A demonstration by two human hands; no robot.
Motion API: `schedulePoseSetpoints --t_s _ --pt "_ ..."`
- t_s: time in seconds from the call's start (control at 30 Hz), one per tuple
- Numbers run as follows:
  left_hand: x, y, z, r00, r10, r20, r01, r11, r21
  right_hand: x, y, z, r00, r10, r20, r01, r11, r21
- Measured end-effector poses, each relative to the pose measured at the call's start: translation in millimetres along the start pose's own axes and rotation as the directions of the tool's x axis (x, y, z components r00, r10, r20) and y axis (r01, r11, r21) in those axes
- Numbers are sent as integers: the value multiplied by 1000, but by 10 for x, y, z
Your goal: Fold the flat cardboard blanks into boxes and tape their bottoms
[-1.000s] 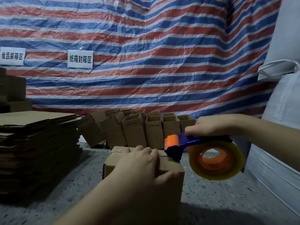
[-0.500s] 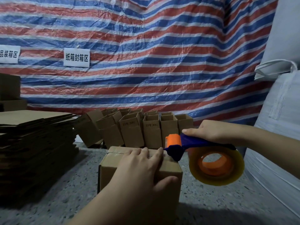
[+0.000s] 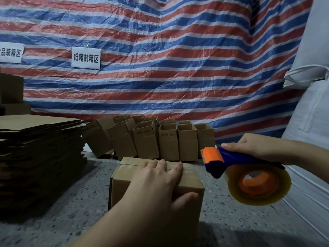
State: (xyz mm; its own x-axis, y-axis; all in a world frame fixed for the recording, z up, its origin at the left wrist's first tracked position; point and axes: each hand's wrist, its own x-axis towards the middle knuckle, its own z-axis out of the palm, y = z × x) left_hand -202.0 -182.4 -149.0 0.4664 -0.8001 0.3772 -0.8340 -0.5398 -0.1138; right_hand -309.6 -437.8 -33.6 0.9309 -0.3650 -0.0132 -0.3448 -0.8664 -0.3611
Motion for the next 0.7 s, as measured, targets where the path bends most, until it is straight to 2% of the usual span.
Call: schedulePoseSetpoints --t_s 0.27,0.4,0.57,0.7 --pt "-36 11 -6 996 0 -89 0 1000 3 -123 173 -2 998 -64 -29 64 998 -2" --pt "-32 18 -14 997 -13 -79 12 1000 -12 -174 167 27 991 -95 -98 85 991 -104" --pt "-34 41 -82 1000 -25 -5 25 1000 -1 -241 134 139 972 -117 -205 62 965 -256" --pt "53 117 -205 994 -41 100 42 999 -3 -248 123 197 961 -154 -231 75 945 -317"
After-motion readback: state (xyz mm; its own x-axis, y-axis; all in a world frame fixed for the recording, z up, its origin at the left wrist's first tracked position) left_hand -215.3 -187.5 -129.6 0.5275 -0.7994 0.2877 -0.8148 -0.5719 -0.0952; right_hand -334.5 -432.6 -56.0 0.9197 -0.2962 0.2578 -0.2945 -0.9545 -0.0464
